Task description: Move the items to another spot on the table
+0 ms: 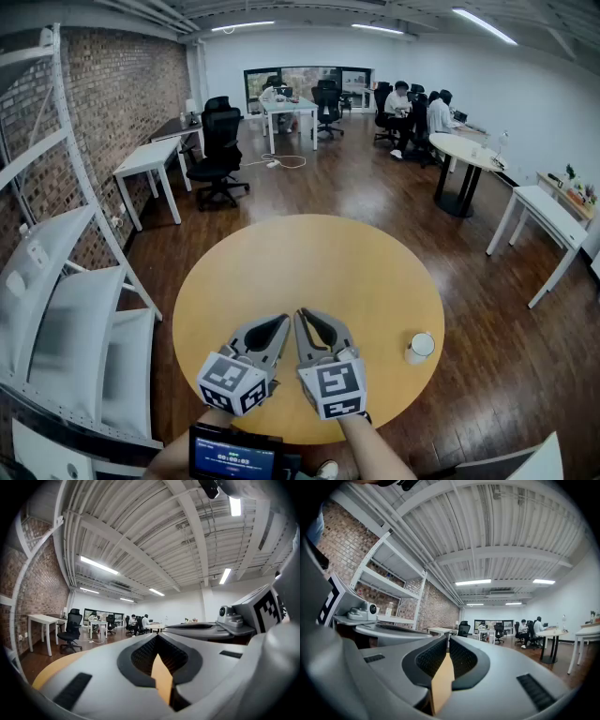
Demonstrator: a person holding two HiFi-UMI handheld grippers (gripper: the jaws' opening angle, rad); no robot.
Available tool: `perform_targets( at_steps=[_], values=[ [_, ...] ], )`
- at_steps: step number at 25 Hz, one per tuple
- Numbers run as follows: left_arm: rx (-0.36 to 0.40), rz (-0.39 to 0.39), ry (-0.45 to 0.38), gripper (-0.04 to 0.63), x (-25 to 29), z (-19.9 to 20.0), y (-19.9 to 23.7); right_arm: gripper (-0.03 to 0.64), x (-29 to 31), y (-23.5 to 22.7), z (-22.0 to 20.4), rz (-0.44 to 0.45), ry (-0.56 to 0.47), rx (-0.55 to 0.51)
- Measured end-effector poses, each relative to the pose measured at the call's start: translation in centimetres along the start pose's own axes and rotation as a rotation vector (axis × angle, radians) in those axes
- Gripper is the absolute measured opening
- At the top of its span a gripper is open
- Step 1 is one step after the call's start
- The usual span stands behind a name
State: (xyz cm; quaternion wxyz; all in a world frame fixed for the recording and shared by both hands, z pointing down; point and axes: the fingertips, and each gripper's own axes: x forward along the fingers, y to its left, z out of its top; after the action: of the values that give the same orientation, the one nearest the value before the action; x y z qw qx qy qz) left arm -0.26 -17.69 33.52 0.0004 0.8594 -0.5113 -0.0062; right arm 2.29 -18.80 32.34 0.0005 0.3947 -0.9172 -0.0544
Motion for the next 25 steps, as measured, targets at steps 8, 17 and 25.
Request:
perform_targets(
  at_steps=[8, 17, 25],
  values=[
    [-0.012, -0.069, 0.014, 0.005, 4.6, -0.7, -5.5, 0.031, -4.0, -6.3, -1.2, -0.08, 0.017, 0.009],
    [-0.02, -0.145, 0.018, 0.005, 9.6, -2.4, -11.5, 0.078, -8.6, -13.4, -3.4, -0.184, 0.035, 0.0],
    [-0.038, -0.193, -0.004, 0.006, 13.6, -3.2, -16.9, 0.135, -12.8, -19.2, -5.0, -0.254, 0.054, 0.008]
  ],
)
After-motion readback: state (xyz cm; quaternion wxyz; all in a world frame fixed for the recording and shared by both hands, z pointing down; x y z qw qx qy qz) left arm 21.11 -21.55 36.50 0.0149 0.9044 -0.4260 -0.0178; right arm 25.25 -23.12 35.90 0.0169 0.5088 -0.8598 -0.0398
